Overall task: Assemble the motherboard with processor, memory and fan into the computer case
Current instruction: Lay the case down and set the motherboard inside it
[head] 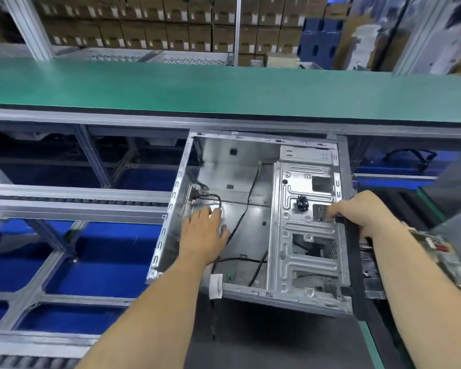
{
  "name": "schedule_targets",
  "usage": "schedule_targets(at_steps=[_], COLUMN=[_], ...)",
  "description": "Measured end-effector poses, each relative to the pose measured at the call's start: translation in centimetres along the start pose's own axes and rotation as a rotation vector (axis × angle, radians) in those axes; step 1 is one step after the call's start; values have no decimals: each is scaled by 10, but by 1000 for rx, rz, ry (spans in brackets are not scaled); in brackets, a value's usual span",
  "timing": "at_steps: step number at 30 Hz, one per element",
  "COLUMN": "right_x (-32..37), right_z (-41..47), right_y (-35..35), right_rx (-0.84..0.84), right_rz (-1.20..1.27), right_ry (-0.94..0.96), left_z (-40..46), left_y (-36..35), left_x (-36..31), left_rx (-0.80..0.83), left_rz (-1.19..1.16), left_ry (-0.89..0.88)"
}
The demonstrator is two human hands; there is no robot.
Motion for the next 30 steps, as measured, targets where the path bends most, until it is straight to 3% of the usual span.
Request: schedule_targets(at_steps=[6,14,19,25,30], right_x=[-30,-20,5,1,-13], right_z=[13,42,48,12,-26], right_y=[-14,-41,-54,-65,-83], right_rx=[52,62,-40,18,-190], right_rz=[-102,-210,-270,-166,-610], right_ry=[-87,-28,66,128,186], left_z=[23,21,25,45,51], left_y=[-15,-40,-33,-2,3], left_x=[17,16,13,19,54], left_rx=[199,319,265,102,233], left_rz=[-25,18,103,334,474], left_ry=[173,161,77,-109,102])
Point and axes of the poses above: each hand's wrist, its own z-axis towards the middle knuckle, its own y-axis out of the back of the hand, x = y × z, the point moved 7 cm from there along z, towards the middle knuckle, and after that the axes turned 4 degrees about -z, right-handed, at the moved point
